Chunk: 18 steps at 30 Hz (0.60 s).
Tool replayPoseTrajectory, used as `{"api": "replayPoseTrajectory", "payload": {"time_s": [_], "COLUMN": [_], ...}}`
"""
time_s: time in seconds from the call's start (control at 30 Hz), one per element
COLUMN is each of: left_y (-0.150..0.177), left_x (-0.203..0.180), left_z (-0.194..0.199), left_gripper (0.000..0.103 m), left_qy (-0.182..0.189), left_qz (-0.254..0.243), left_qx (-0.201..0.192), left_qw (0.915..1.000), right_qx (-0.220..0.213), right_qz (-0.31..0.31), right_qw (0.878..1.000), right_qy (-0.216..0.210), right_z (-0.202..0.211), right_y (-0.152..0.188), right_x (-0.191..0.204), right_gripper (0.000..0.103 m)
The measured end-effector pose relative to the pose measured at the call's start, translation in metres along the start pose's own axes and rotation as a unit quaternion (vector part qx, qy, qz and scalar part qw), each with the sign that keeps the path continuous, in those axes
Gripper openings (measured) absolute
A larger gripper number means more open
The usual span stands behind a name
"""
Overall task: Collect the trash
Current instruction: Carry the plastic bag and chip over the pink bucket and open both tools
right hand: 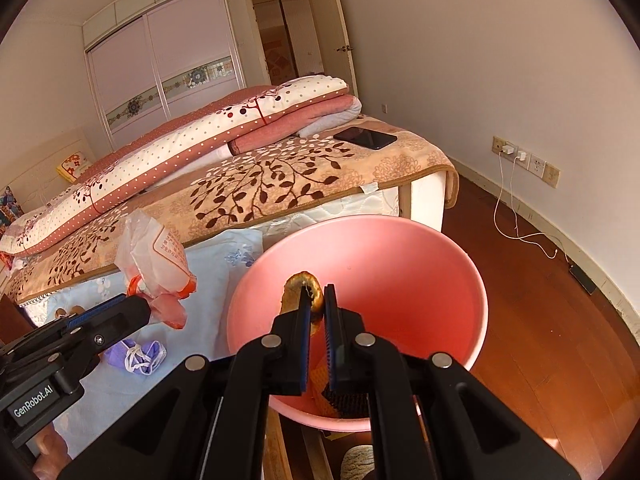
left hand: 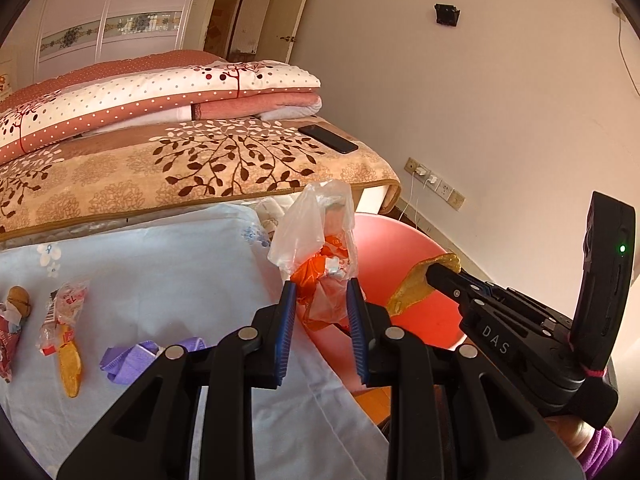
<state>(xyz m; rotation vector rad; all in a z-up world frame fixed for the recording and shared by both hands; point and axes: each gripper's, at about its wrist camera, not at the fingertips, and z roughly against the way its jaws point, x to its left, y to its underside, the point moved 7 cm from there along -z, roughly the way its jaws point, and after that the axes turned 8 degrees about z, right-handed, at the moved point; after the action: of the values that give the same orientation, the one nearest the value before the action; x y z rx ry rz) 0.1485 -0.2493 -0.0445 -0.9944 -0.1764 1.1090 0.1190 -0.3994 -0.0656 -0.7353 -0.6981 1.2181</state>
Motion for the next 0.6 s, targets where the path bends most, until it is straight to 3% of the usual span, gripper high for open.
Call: {"api": "replayPoseTrajectory", "payload": {"time_s": [0.6], "left_y": [0.012], "left_x": [-0.036], "left_z": [-0.047], "left_gripper": [0.026], "left_qy": [0.016], "left_qz": [-0.023], "left_qx": [0.051], "left_qw": [0.9983], "right_qx": [0.02], "right_qz": [-0.02], "right_qw": [0.999], "right_qy": [0.039], "right_z": [-0.022], "right_y": [0.013], "right_x": [-0.037], "right_gripper": [0.006]}}
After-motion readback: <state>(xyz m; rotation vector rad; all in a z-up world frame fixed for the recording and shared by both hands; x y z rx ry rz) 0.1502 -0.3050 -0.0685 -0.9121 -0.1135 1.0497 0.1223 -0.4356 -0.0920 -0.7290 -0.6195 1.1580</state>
